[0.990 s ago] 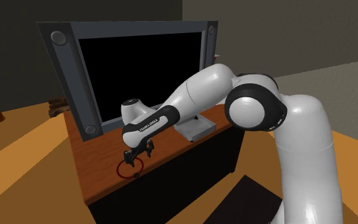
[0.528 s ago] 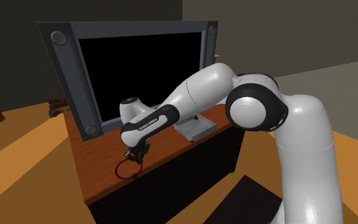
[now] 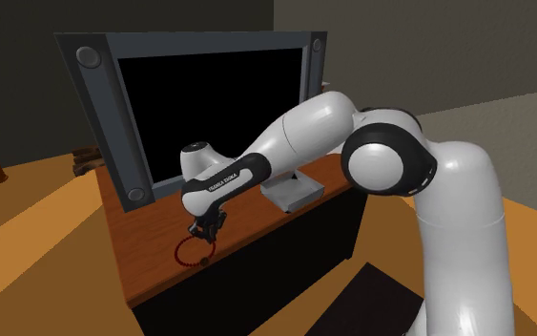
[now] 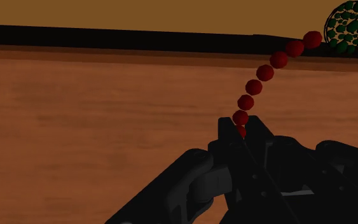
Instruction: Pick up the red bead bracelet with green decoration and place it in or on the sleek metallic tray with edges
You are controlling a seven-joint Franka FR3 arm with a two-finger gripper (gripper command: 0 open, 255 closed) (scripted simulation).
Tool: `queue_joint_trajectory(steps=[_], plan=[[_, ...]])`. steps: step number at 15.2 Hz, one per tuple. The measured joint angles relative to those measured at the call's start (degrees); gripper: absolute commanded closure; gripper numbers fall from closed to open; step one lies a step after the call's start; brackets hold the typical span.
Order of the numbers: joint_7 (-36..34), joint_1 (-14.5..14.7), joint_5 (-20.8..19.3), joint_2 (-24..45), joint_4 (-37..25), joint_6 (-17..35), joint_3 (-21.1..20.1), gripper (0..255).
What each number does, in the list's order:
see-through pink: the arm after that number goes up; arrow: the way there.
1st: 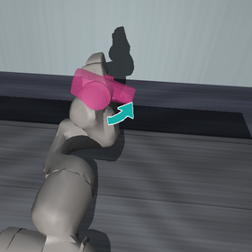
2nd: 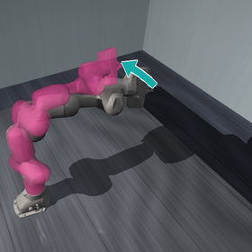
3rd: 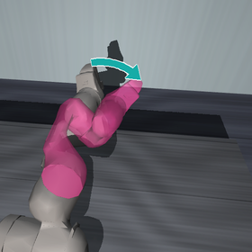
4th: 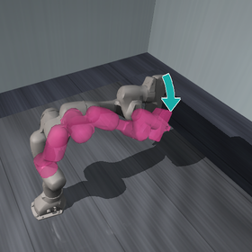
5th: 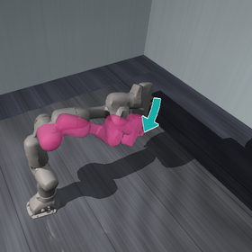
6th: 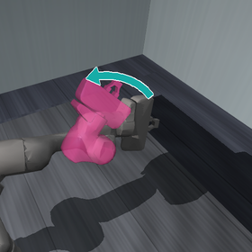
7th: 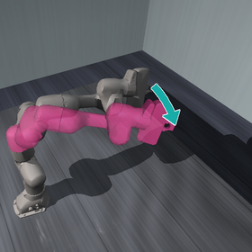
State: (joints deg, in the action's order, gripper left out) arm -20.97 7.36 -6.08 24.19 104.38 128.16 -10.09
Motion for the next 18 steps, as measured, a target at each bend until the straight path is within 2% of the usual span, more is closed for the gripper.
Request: queue_joint_trajectory(steps=[18], plan=[[1.1, -0.4, 1.6, -6.1, -5.3, -11.3, -0.7, 255]])
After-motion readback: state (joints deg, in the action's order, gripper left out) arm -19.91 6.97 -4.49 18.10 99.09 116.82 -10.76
